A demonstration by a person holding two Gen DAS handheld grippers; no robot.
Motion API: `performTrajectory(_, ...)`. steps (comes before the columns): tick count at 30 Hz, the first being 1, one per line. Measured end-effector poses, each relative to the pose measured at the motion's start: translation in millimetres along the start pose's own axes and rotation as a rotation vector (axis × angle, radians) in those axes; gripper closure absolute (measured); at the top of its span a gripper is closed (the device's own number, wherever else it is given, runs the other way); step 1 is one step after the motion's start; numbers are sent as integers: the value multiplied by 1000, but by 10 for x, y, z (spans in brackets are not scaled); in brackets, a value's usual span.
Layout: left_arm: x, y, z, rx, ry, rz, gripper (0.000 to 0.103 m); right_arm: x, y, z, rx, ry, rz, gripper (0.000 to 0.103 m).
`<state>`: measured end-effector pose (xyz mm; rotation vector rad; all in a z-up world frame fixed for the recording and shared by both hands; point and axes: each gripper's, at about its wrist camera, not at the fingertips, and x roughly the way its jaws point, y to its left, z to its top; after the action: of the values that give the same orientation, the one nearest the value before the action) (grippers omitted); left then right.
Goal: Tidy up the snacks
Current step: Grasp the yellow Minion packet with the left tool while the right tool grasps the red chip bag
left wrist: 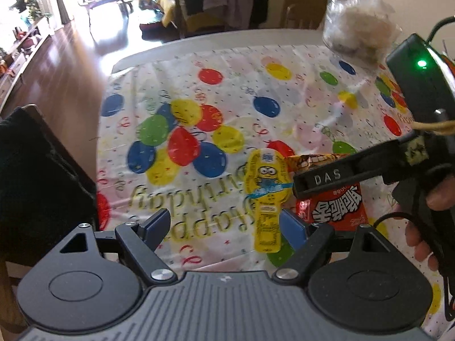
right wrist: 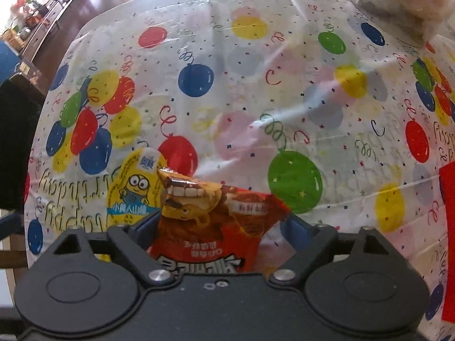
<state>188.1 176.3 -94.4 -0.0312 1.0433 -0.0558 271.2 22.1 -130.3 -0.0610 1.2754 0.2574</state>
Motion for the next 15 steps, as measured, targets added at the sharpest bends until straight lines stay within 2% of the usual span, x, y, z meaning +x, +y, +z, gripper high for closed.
performTrajectory(3,112,-104,92,26,19,-29,19,-53,-86,-20,-39,-7,16,30)
performTrajectory(9,457,-299,261,45,79,-68,19,-120,-389,-36,-66,-21,30,38)
performTrajectory(13,664,-322,335,10,112,-77,20,-193,-632,-87,-57,-17,35,38)
performTrajectory(15,728,-317,346,-6,122,-66,27,-227,-720,-116,-45,-16,45,38)
